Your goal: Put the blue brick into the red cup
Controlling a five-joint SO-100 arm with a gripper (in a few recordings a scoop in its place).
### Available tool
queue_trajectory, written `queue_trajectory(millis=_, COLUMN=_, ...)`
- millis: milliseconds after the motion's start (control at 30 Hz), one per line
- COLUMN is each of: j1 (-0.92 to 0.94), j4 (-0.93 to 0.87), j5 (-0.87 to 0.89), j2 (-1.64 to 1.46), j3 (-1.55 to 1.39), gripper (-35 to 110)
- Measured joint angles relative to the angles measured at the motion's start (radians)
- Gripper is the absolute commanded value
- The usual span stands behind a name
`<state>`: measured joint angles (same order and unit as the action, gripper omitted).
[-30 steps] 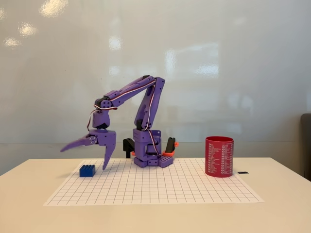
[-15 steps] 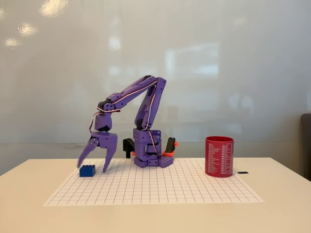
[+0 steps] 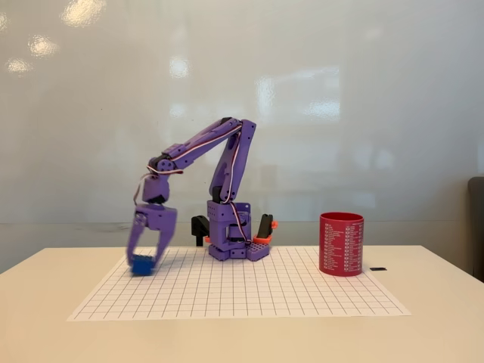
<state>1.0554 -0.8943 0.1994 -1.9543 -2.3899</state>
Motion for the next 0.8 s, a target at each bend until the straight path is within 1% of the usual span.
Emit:
queue_trajectory(millis=167, j1=-0.003, j4=-0.098, j5=-0.021, j2=0.002, j3=0.258, gripper=-1)
queue_trajectory(millis=267, j1=-0.048, j4=-0.137, j5=-0.051, j2=0.002, j3=0.368, gripper=-1)
queue_trajectory(millis=400, j1=-0.147, j4=-0.166, j5=-0.091, j2=0.002, j3=0.434, gripper=-1)
queue_trajectory(millis=600, j1=-0.419, j4=-0.209, j5=-0.104, j2=0.000, j3=0.448, gripper=-1)
queue_trajectory(millis=800, j1=-0.818, j4=-0.310, j5=-0.078, j2=-0.087, j3=0.460, gripper=-1)
